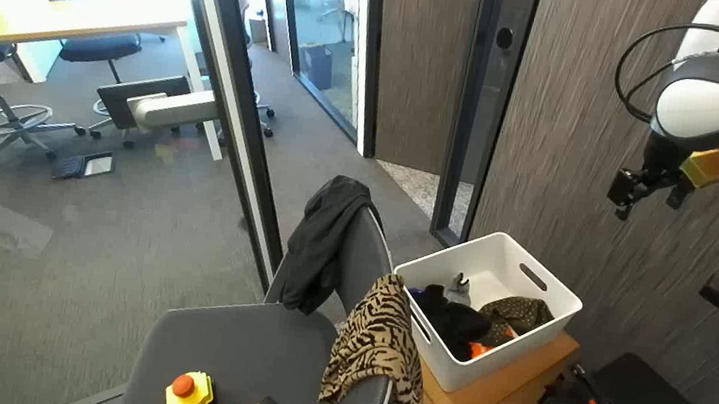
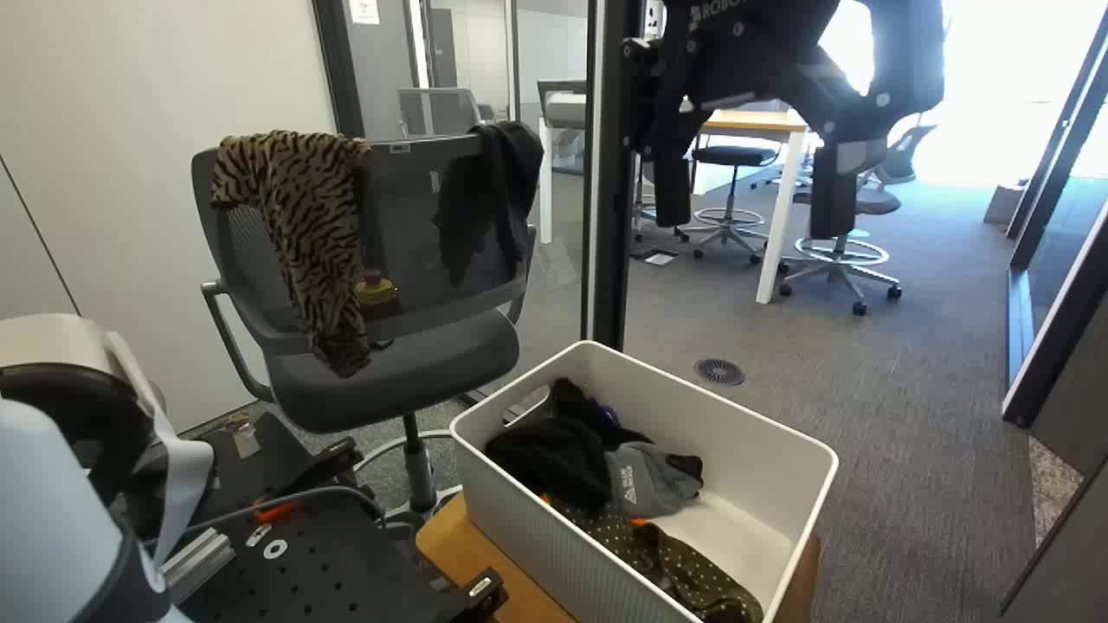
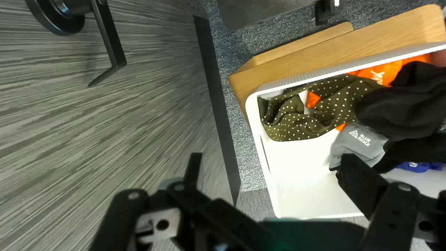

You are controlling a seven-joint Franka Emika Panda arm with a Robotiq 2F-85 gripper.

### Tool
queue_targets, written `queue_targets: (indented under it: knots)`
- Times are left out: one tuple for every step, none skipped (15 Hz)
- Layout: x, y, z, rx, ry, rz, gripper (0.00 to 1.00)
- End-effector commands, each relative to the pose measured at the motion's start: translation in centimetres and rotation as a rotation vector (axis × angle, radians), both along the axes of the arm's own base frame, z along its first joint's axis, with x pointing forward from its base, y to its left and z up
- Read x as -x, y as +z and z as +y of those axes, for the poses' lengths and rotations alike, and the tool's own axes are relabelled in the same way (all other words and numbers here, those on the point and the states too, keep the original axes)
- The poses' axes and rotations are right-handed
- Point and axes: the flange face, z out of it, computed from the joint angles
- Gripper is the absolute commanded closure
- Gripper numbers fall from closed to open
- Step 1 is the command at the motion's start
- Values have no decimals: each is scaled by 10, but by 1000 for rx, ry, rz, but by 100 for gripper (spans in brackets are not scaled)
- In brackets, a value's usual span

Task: Move the black cloth from the chair head rest to the box

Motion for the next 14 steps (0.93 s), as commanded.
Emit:
queue_targets:
  knots:
    - [-1, 2, 0, 1, 0, -3, 0]
    - [-1, 4, -1, 2, -1, -6, 0]
    - [-1, 5, -1, 3, -1, -8, 0]
    - [0, 5, -1, 3, -1, -9, 0]
    - [0, 5, -1, 3, -1, -9, 0]
    - [0, 5, -1, 3, -1, -9, 0]
    - [-3, 3, 2, 1, 8, -10, 0]
    - [-7, 0, 7, -5, 30, -22, 0]
    - [-10, -1, 12, -9, 51, -32, 0]
    - [-17, -4, 22, -16, 91, -53, 0]
    - [-23, -6, 31, -20, 130, -73, 0]
    - [-32, -10, 42, -23, 185, -100, 0]
    - [-39, -13, 51, -26, 233, -125, 0]
    - [-48, -22, 63, -28, 278, -150, 0]
